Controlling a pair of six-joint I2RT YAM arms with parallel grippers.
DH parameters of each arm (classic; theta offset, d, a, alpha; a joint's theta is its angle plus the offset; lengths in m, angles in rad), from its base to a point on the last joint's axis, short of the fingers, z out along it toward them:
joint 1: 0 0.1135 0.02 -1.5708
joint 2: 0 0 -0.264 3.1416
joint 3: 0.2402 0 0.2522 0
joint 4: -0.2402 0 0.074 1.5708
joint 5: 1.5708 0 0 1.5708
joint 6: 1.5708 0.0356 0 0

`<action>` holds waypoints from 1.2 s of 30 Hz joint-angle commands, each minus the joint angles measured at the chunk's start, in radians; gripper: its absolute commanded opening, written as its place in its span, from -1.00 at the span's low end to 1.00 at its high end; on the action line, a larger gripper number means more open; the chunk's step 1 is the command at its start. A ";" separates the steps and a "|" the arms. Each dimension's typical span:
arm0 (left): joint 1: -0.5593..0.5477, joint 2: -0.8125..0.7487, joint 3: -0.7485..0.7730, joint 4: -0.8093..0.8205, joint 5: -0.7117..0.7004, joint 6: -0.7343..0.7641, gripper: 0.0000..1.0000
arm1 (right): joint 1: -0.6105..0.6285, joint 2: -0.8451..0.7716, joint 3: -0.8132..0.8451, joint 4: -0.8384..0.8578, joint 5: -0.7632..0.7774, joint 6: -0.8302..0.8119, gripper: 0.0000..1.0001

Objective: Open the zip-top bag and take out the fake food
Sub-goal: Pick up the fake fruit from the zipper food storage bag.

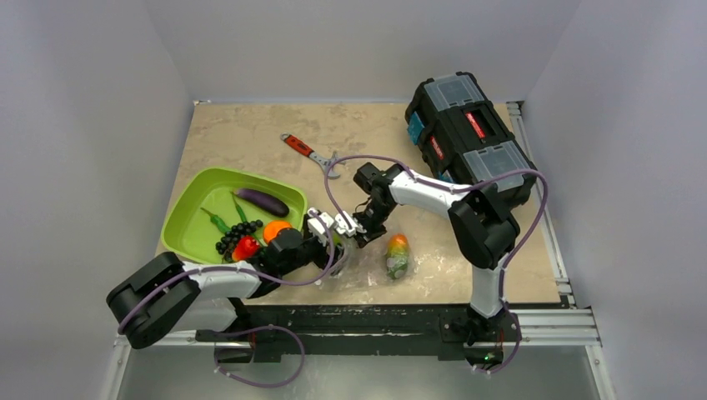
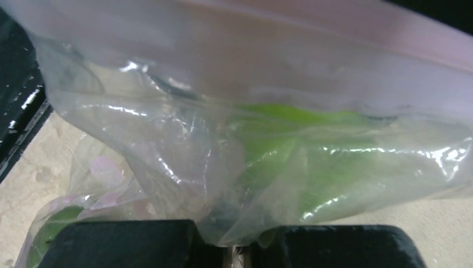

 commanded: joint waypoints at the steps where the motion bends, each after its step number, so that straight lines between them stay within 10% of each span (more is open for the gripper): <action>1: -0.009 0.033 -0.013 0.159 0.077 0.011 0.92 | 0.017 0.022 0.043 -0.024 -0.123 0.000 -0.92; 8: -0.021 0.126 -0.028 0.315 0.098 -0.008 0.77 | 0.015 0.059 0.066 -0.010 -0.158 0.067 -1.00; 23: -0.020 0.031 0.017 0.063 0.075 -0.003 -0.64 | -0.068 0.029 0.055 -0.003 -0.154 0.072 -1.00; 36: -0.022 -0.240 0.037 -0.290 0.031 -0.023 -0.74 | -0.154 -0.055 -0.015 0.102 0.009 0.137 -1.00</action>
